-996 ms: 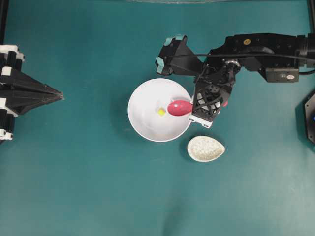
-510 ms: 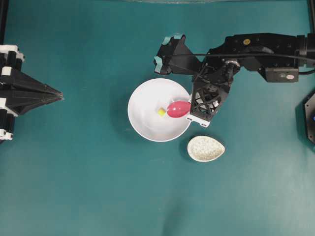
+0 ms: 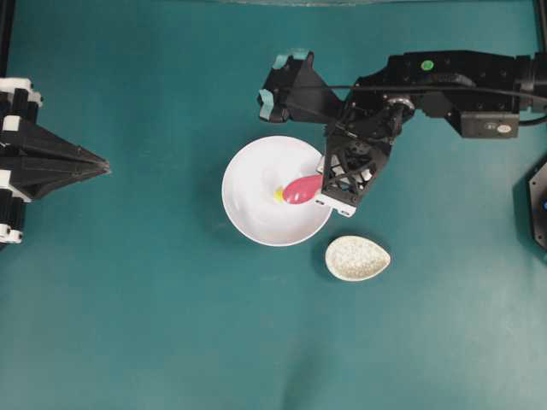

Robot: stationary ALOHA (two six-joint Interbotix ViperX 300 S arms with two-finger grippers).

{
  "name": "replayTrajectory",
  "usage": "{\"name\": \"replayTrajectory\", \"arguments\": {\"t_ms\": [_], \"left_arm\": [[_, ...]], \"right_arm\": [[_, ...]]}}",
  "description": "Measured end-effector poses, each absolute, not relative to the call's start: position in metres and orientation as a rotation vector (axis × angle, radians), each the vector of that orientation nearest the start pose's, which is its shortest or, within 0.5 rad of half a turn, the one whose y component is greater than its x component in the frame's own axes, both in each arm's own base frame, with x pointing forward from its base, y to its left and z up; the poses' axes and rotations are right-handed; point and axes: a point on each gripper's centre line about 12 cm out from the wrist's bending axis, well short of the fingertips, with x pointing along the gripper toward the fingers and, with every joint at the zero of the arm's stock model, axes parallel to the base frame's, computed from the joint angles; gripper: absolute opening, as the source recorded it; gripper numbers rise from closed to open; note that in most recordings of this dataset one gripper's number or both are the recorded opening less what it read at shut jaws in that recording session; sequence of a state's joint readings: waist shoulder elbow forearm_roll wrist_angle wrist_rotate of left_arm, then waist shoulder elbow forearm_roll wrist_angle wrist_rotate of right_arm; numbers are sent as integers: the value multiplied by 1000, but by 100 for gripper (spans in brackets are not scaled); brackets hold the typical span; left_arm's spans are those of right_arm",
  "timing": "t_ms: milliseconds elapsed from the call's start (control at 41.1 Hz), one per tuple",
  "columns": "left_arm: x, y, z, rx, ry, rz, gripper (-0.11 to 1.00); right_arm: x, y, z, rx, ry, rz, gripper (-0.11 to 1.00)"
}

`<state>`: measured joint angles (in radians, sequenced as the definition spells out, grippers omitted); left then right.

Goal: Scoop the yellow hexagonal prism block from the bowl with a spoon using the right arm.

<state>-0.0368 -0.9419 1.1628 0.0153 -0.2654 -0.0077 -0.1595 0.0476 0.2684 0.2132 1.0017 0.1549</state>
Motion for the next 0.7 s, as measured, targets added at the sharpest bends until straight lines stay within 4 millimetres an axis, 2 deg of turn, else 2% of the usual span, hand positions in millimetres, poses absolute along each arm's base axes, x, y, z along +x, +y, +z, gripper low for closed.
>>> {"name": "replayTrajectory", "arguments": {"t_ms": [705], "left_arm": [[203, -8, 292, 2, -49, -40, 3]], "right_arm": [[388, -41, 225, 443, 1270, -155, 18]]}}
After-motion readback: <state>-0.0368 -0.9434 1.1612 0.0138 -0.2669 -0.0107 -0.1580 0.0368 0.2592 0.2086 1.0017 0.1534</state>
